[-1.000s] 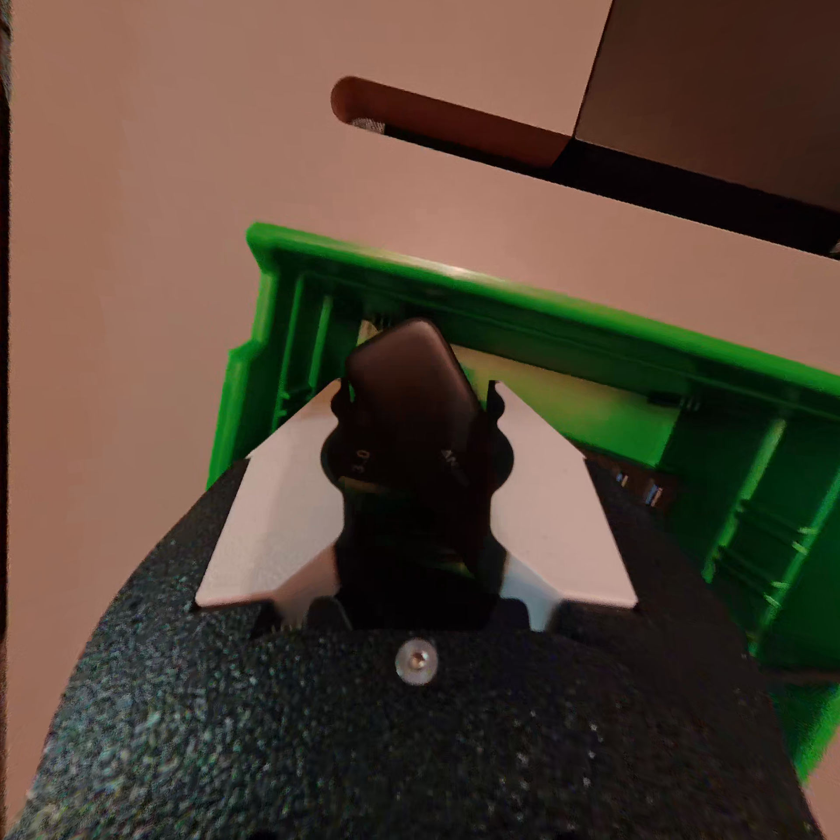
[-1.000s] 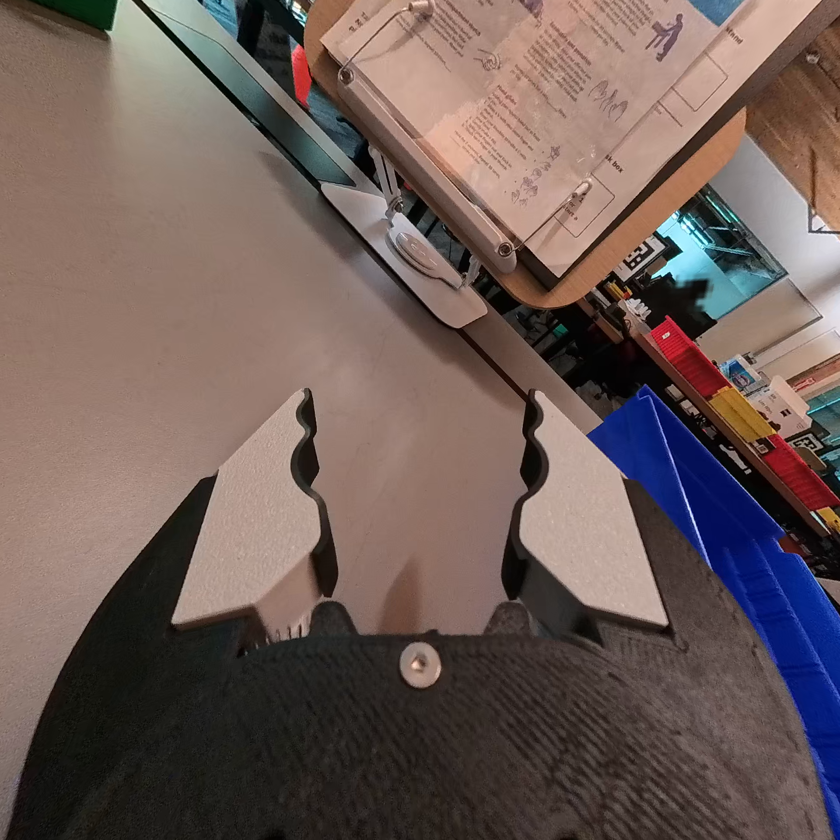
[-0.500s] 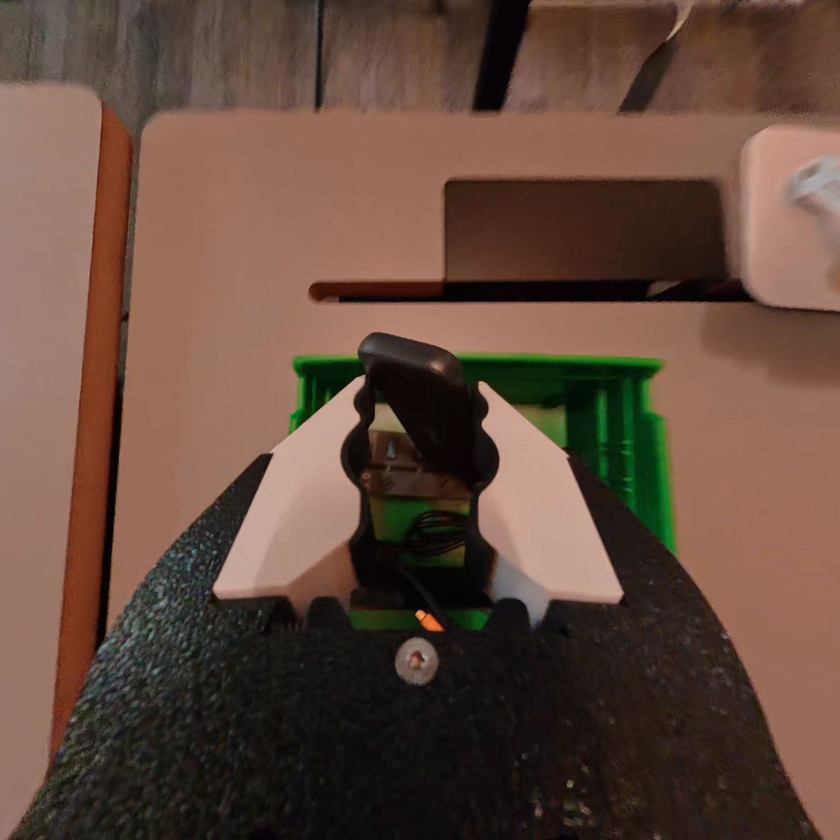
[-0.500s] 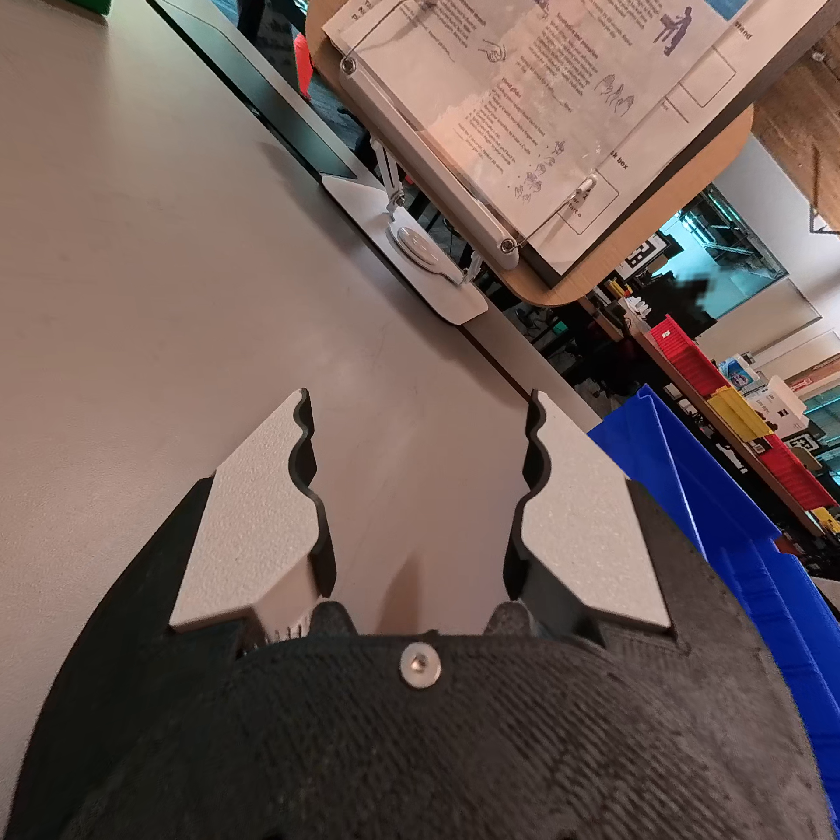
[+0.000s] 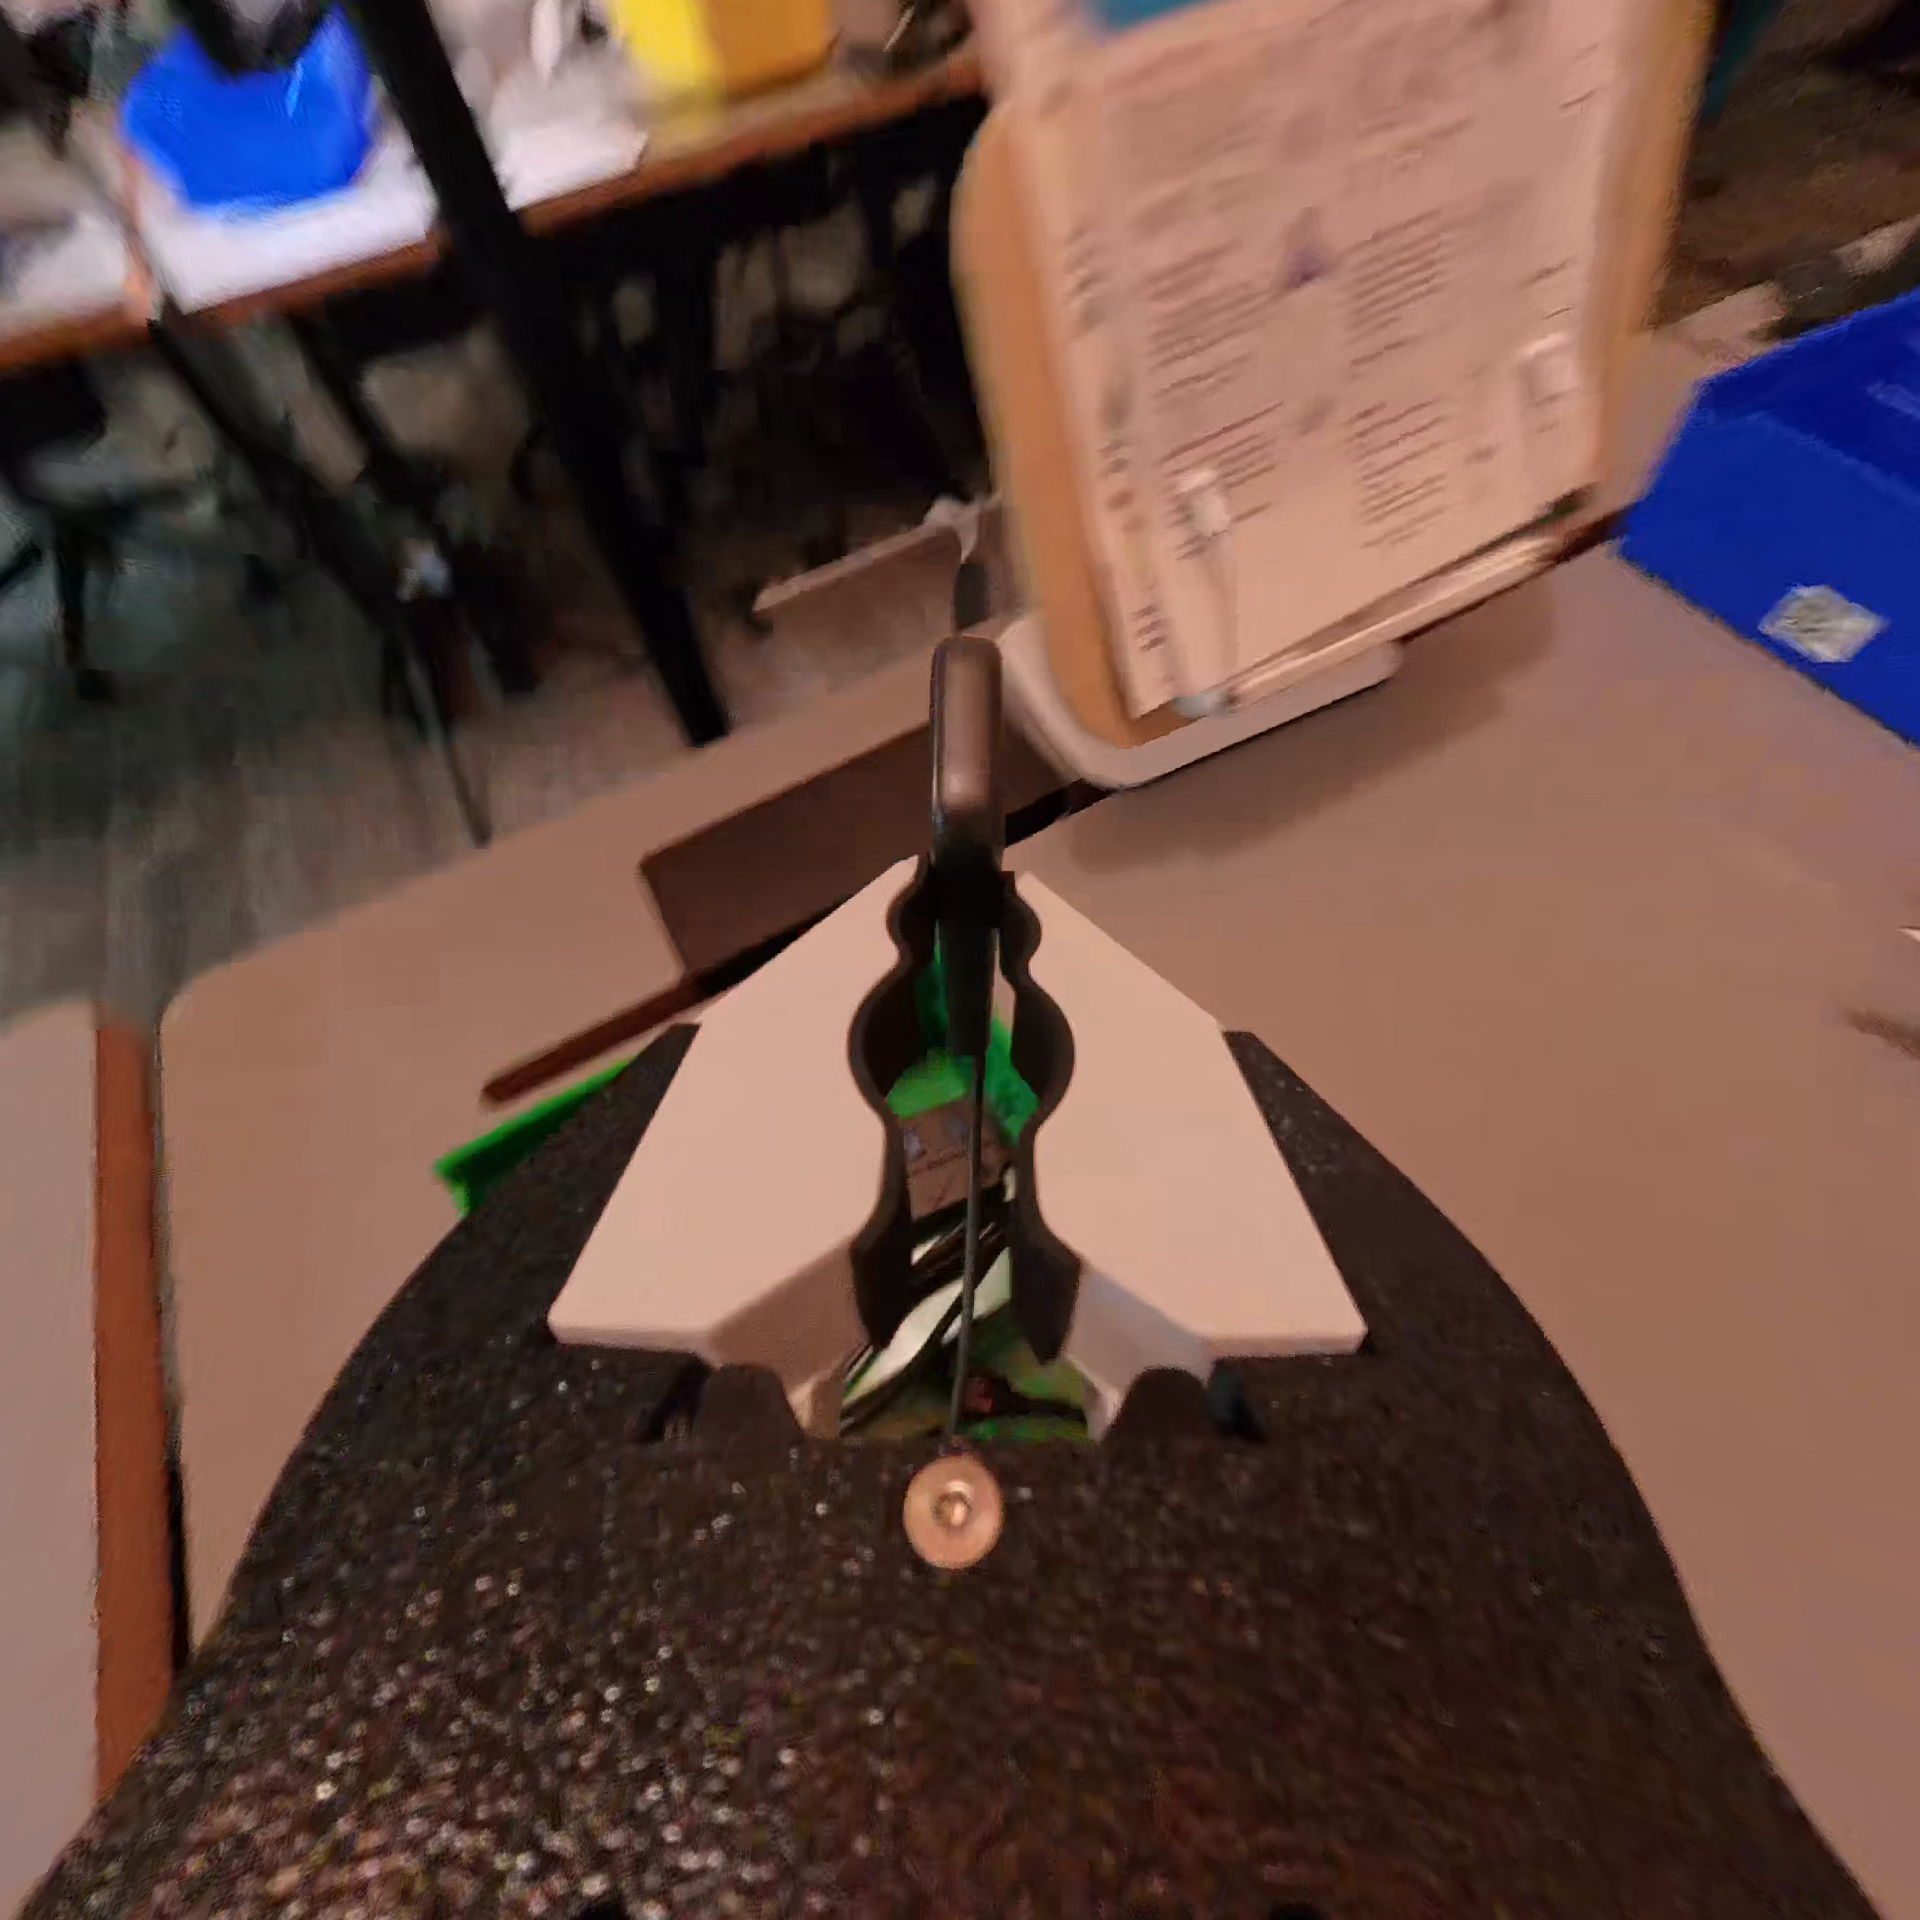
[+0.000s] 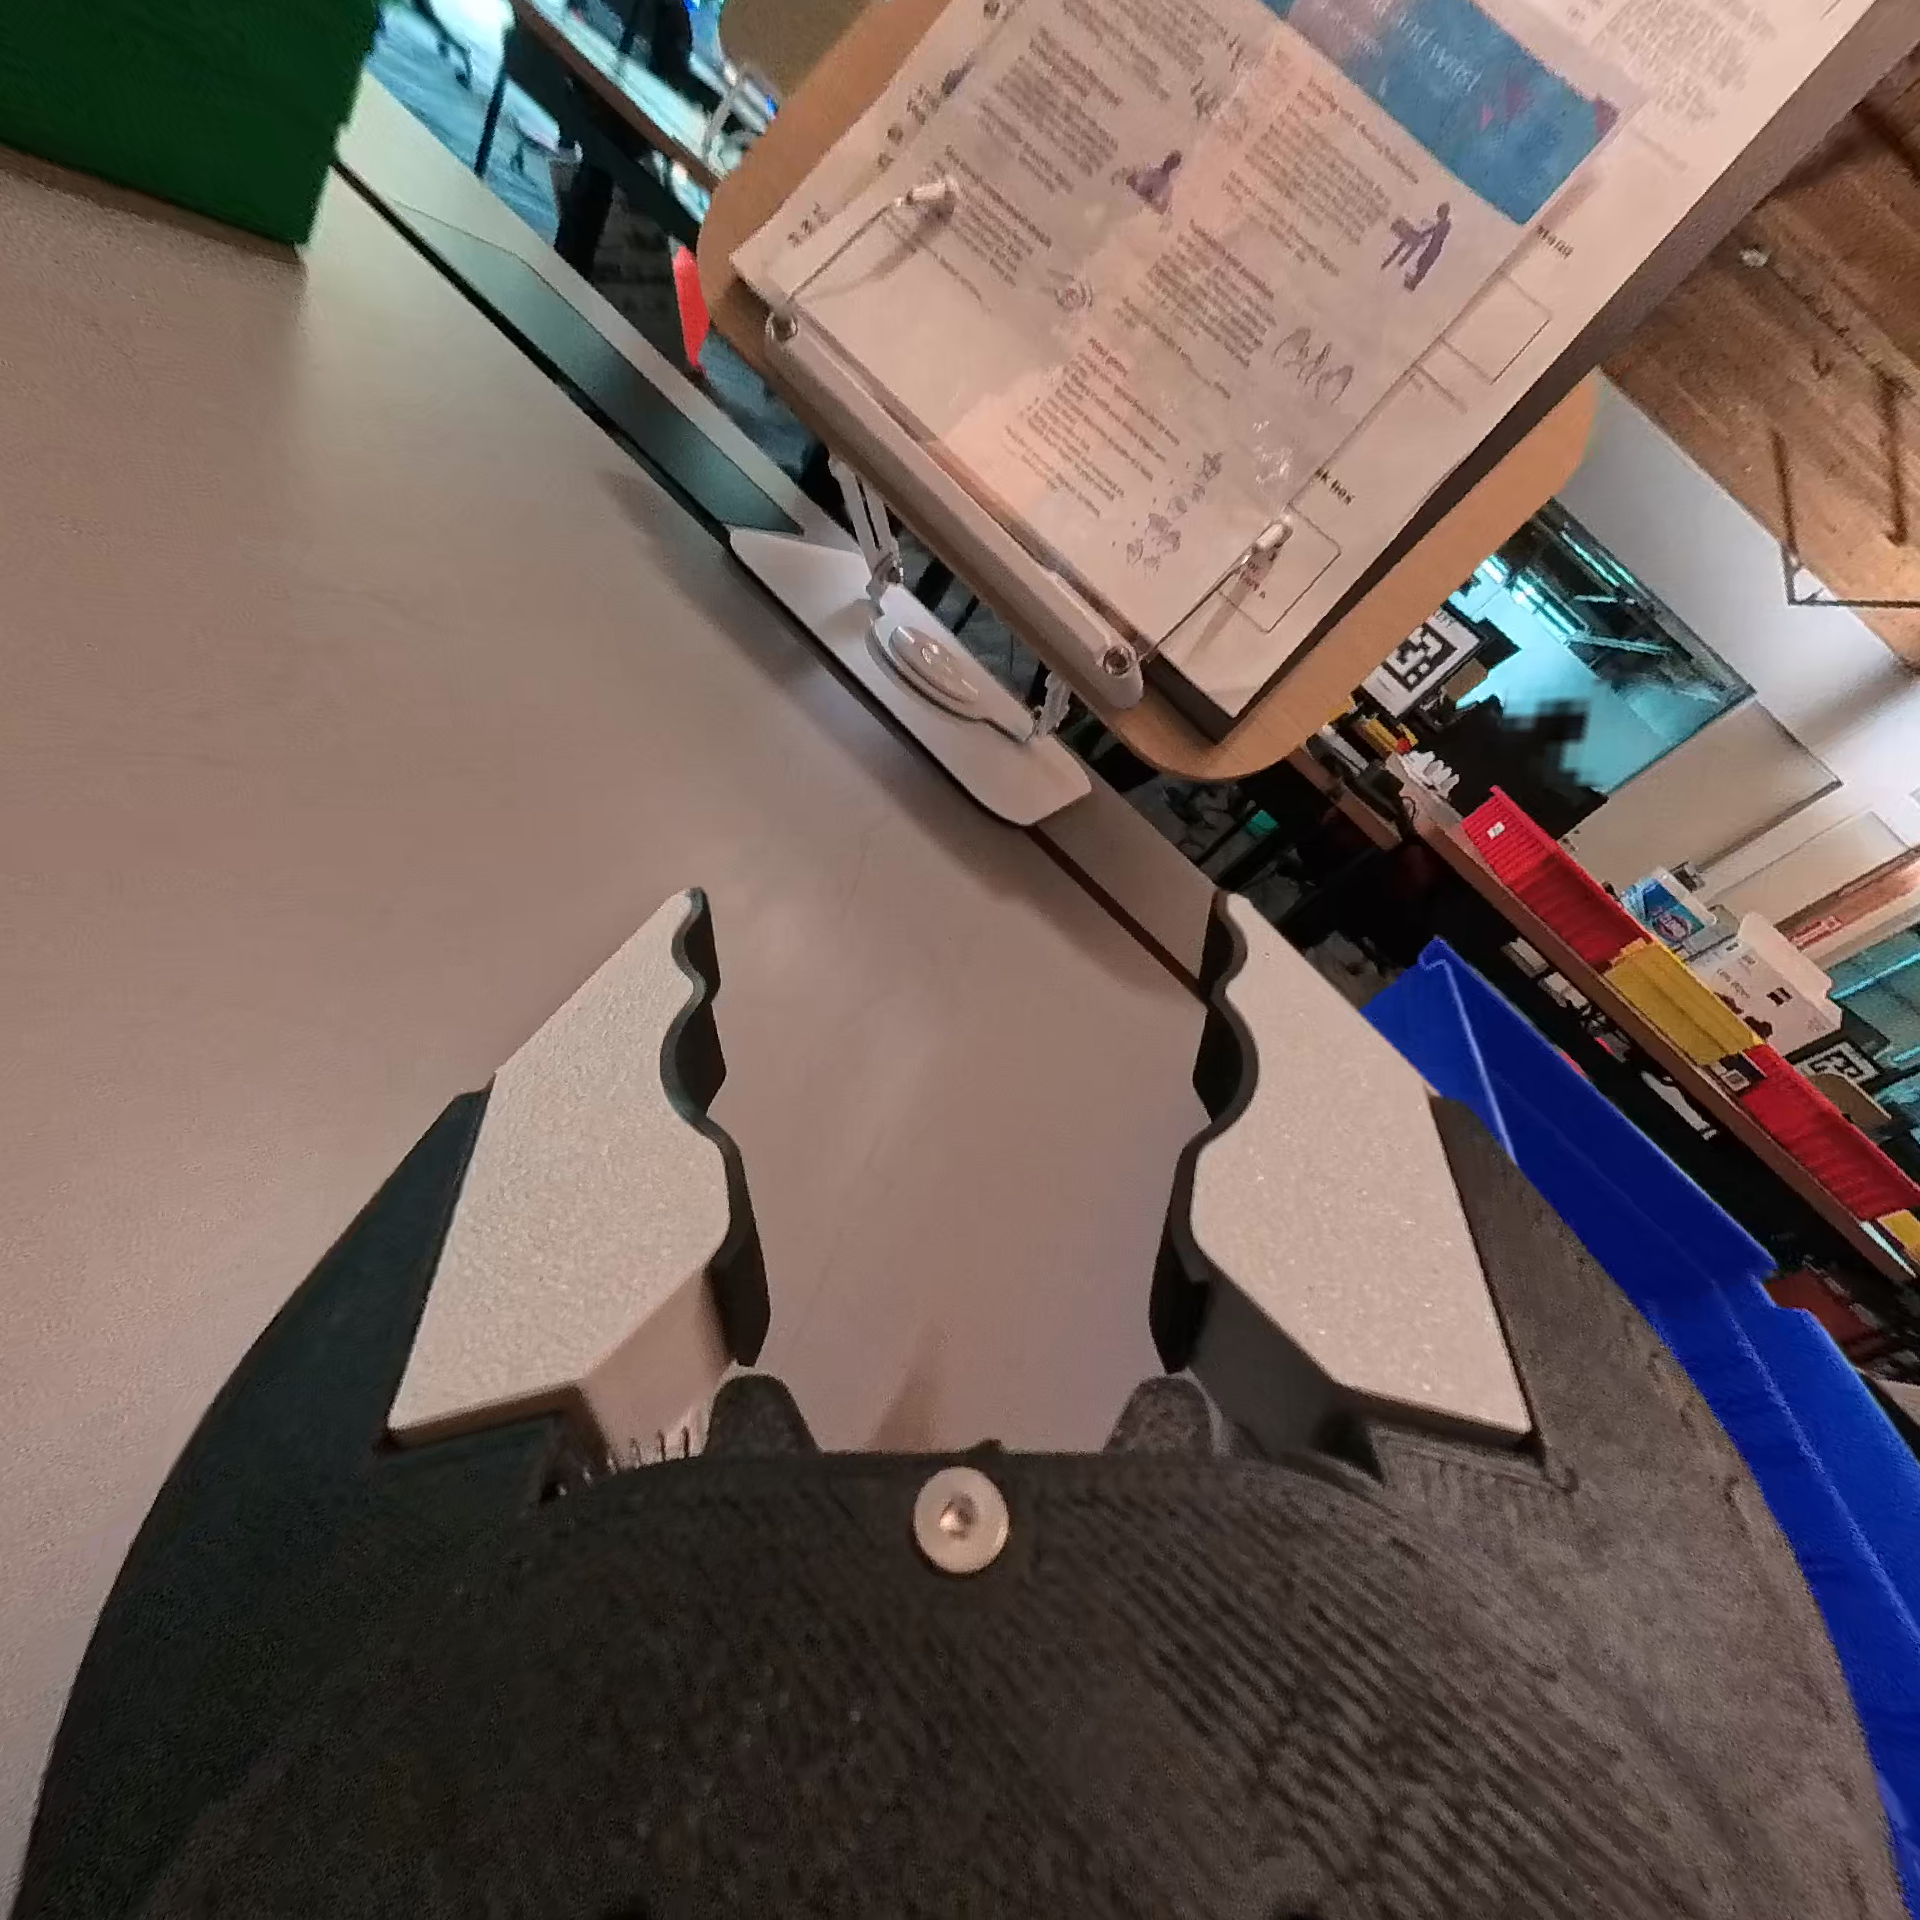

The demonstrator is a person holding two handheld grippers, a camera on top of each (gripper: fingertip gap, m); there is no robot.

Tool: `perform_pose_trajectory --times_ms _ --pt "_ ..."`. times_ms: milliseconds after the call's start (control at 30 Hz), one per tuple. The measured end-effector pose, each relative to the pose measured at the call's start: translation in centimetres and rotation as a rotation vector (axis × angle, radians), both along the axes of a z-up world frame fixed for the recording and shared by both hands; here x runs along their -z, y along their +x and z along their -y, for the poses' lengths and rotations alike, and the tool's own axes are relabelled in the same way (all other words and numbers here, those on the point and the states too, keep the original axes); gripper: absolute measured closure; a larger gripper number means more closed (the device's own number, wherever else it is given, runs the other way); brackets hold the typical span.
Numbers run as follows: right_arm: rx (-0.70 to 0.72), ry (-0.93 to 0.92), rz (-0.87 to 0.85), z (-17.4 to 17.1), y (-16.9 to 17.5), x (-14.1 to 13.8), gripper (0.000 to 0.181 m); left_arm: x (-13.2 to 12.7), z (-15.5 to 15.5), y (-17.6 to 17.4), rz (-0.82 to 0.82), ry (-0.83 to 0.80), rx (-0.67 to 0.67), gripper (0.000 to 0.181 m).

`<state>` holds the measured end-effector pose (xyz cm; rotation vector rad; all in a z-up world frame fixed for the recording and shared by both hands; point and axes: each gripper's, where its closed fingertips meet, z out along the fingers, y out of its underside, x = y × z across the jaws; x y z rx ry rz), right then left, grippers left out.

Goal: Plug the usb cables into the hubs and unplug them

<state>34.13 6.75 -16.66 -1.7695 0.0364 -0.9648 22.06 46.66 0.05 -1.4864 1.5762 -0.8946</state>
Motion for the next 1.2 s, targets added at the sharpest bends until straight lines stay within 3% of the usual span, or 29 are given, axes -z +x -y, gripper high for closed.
perform_pose_trajectory --times_ms 33,133,233,367,467,533,600,700,800,867,933,1067,1200 --pt "-0.021 0.034 -0.011 -0.2 -0.4 -0.5 0.089 -1.0 1.9 -0.2 0.061 -0.004 0.061 0.172" --pt "-0.185 0.171 -0.086 -1.8 -3.5 -3.0 0.086 -3.9 9.8 -1.6 0.298 -0.067 0.369 0.172" --pt "-0.417 0.343 -0.215 -3.5 -9.1 -7.5 0.079 -4.7 17.8 -4.0 0.502 -0.109 0.685 0.172" --pt "-0.514 0.432 -0.193 -4.0 -13.8 -11.7 0.085 -3.5 26.1 -7.0 0.701 -0.227 1.017 0.172" --pt "-0.565 0.440 -0.146 -3.8 -15.8 -12.9 0.096 -0.8 30.3 -7.3 0.683 -0.249 1.166 0.172" --pt "-0.621 0.466 -0.181 -3.4 -16.6 -13.4 0.113 0.9 32.4 -7.2 0.652 -0.271 1.242 0.172" --pt "-0.701 0.414 -0.235 -3.6 -17.3 -12.4 0.128 1.6 33.7 -7.1 0.654 -0.301 1.281 0.172" --pt "-0.778 0.352 -0.269 -3.6 -17.6 -11.0 0.166 2.2 34.6 -6.9 0.653 -0.345 1.319 0.172" --pt "-0.828 0.354 -0.251 -3.1 -17.8 -11.0 0.171 2.3 34.7 -6.6 0.643 -0.418 1.322 0.170" --pt "-0.717 0.339 -0.087 -2.9 -16.6 -11.3 0.171 2.4 34.3 -5.0 0.632 -0.430 1.194 0.164" --pt "-0.541 0.261 0.122 -2.4 -14.7 -11.5 0.172 2.6 33.4 -3.4 0.629 -0.420 1.033 0.135" --pt "-0.272 0.066 0.533 -0.6 -11.8 -12.2 0.172 5.1 34.2 -3.1 0.397 -0.436 1.009 0.108" --pt "-0.277 -0.099 0.733 -1.0 -11.9 -10.4 0.171 6.6 34.6 -2.4 0.250 -0.419 1.009 0.103"
